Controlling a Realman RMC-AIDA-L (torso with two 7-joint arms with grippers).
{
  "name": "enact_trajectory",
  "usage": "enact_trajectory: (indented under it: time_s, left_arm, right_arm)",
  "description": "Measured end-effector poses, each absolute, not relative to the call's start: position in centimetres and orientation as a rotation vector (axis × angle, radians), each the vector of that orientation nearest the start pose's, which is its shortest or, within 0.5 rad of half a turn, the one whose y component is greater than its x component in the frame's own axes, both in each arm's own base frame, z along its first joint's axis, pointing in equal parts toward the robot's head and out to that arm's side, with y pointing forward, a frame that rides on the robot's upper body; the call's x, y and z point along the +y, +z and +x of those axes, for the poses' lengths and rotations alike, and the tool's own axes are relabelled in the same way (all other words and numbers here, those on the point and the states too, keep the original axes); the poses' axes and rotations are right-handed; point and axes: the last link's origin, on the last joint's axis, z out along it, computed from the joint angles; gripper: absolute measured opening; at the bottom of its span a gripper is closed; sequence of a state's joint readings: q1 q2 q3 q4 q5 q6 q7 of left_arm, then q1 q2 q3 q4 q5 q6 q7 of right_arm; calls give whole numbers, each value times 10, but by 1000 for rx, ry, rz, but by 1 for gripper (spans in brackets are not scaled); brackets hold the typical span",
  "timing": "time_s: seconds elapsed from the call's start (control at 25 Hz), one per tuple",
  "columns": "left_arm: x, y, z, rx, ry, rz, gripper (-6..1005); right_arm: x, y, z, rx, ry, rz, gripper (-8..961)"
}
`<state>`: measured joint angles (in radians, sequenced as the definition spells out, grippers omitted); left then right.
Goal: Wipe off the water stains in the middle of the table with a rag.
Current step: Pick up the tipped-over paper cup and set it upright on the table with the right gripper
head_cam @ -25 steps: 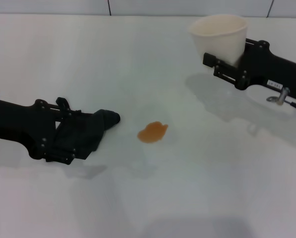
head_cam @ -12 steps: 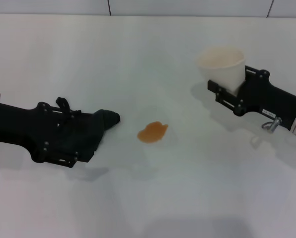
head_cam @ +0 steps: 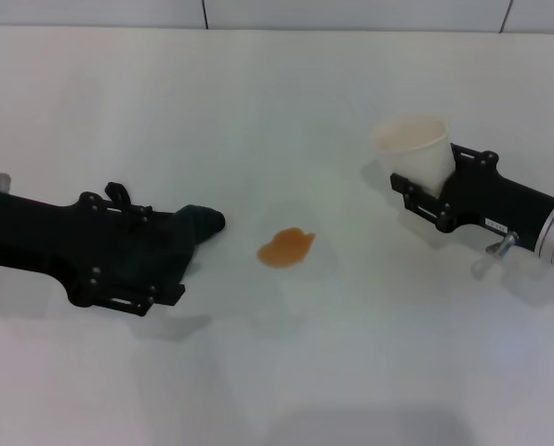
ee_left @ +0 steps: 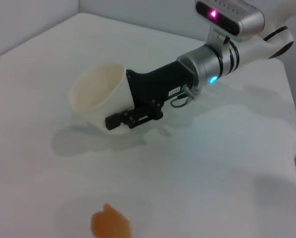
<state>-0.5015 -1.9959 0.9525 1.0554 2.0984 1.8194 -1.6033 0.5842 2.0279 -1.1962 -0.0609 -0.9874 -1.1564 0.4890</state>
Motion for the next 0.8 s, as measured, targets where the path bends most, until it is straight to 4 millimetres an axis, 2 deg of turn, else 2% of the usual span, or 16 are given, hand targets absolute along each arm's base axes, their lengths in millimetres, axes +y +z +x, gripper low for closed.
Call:
enact_trajectory:
  time_s: [0.8]
  left_arm:
    - [316,45,-229,-360,-256,-3088,694]
  right_arm:
    - [337,-57,306,336,536,-2329,507]
